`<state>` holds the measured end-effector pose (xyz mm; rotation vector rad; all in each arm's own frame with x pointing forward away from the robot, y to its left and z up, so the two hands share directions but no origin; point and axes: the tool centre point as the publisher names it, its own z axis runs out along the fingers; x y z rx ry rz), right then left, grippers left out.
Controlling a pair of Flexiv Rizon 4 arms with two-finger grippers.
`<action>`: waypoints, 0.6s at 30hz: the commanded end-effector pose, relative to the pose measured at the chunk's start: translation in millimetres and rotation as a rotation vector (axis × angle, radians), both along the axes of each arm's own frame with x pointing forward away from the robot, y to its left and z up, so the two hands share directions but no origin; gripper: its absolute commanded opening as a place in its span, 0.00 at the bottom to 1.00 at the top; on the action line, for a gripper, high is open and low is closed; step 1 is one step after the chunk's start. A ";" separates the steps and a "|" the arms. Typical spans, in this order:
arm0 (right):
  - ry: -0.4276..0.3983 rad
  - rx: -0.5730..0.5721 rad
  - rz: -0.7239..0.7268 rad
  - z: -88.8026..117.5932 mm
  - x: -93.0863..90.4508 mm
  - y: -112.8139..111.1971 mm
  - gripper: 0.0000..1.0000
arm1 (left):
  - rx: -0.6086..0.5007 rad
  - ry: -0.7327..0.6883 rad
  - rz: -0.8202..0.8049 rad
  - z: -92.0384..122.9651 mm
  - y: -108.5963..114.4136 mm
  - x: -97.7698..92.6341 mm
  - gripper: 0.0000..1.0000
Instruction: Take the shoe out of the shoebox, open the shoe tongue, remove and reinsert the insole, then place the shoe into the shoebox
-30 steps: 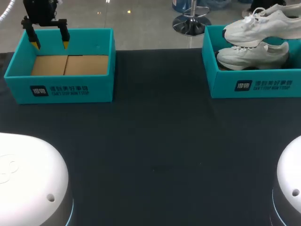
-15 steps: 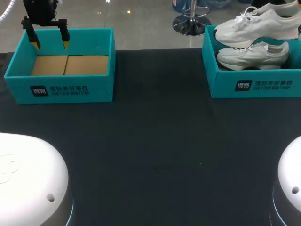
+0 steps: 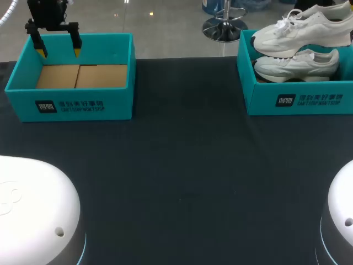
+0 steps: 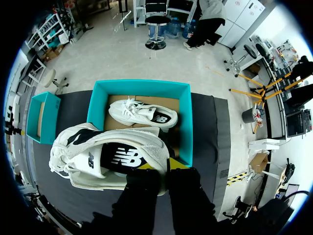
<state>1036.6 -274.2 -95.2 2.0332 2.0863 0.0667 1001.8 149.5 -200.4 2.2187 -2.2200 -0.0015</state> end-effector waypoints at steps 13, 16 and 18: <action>-0.043 -0.050 0.023 5.1 -132.1 132.8 0.00 | 0.001 0.000 0.000 0.2 0.0 -0.5 1.00; -0.043 -0.054 0.031 3.3 -159.0 161.0 0.00 | 0.001 0.000 0.000 0.2 0.0 -0.5 1.00; -0.052 -0.038 0.023 1.9 -176.4 178.0 0.00 | 0.001 0.000 0.000 0.2 0.0 -0.5 1.00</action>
